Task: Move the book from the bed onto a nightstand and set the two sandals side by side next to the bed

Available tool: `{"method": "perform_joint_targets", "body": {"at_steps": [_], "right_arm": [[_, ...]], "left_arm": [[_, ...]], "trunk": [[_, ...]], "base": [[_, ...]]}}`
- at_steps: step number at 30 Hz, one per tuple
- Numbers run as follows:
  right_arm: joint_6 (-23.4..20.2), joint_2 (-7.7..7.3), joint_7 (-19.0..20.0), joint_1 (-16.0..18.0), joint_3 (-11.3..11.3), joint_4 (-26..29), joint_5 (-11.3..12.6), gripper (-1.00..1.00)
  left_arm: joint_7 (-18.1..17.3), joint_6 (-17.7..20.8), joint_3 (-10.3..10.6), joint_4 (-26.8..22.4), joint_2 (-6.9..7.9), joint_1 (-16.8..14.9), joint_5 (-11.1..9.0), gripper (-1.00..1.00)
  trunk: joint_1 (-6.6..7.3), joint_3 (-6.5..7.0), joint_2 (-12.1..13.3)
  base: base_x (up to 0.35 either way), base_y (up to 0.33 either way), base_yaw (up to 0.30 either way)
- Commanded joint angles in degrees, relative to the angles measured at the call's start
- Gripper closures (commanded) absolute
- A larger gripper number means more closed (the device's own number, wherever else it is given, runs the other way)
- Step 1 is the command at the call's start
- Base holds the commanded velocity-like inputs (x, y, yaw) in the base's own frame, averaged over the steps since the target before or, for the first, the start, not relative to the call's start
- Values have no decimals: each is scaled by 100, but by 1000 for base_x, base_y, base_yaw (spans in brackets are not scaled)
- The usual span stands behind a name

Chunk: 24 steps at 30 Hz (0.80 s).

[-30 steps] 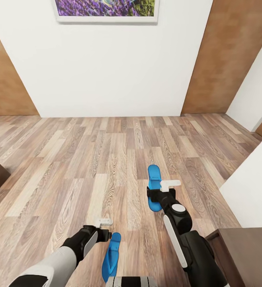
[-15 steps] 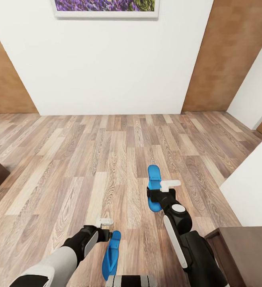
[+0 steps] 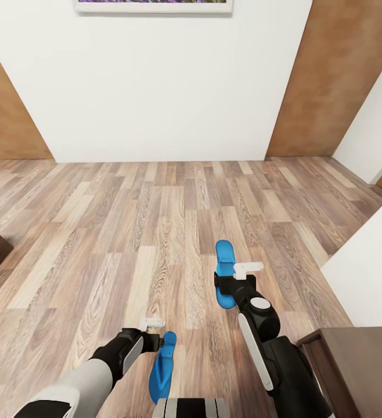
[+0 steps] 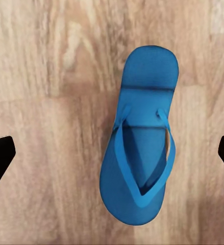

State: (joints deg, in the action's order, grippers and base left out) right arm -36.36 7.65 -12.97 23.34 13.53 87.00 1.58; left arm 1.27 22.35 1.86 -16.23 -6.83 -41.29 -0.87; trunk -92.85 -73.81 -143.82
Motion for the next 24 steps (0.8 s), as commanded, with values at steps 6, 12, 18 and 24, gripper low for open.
{"method": "perform_joint_targets", "body": {"at_steps": [6,12,18,24], "right_arm": [[-36,-1,-42,4,17,2,17,100],[-37,-1,-47,4,18,-5,18,100],[-38,-1,-48,4,18,-21,18,100],[-37,-1,-48,4,18,-38,18,100]], "left_arm": [[13,33,24,-12,-2,1,-8,-100],[13,20,25,-12,-4,2,-3,-100],[-111,-20,49,-22,-10,-6,-1,-100],[-314,-27,58,-214,-2,-15,3,-100]], "trunk": [[-4,-49,-5],[-4,-49,-5],[-11,-116,-9],[-17,-160,-11]], "base": [[0,0,0],[0,0,0],[0,0,0],[0,0,0]]}}
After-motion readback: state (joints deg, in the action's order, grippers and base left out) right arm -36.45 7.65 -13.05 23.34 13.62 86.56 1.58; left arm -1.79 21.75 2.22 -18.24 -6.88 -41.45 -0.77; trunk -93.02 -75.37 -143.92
